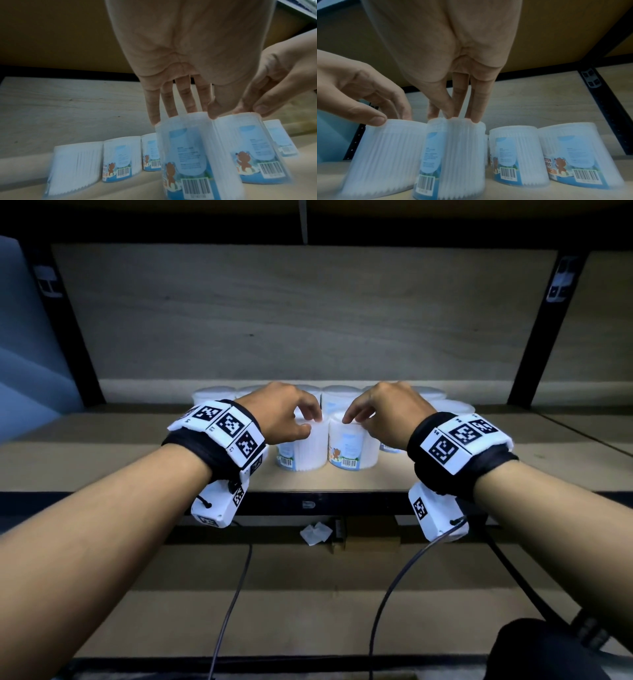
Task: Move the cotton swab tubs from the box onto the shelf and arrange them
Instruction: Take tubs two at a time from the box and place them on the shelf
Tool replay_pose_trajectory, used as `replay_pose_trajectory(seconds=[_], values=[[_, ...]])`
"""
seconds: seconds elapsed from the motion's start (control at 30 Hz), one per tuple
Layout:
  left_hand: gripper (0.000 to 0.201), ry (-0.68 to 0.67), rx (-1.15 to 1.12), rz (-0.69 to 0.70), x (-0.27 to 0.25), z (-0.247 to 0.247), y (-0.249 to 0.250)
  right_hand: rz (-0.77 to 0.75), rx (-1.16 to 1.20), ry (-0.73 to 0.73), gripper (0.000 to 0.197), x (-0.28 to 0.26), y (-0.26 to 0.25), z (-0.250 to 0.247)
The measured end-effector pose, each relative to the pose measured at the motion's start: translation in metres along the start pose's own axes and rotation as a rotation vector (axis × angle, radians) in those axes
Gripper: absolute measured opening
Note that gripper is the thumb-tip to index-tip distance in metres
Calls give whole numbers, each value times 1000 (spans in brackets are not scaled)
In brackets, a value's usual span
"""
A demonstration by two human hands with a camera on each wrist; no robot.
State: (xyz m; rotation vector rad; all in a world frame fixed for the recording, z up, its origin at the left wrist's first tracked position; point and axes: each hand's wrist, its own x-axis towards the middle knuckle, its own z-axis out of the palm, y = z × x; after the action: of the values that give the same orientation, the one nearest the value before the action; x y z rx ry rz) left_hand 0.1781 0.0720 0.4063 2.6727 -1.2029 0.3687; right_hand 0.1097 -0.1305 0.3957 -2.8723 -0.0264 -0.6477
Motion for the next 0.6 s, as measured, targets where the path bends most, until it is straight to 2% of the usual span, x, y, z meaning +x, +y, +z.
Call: replay_pose_trajectory(seconds=[0.6], values=[[29, 65, -27, 1, 41, 16, -22, 15, -6, -69, 61, 28, 9, 12]])
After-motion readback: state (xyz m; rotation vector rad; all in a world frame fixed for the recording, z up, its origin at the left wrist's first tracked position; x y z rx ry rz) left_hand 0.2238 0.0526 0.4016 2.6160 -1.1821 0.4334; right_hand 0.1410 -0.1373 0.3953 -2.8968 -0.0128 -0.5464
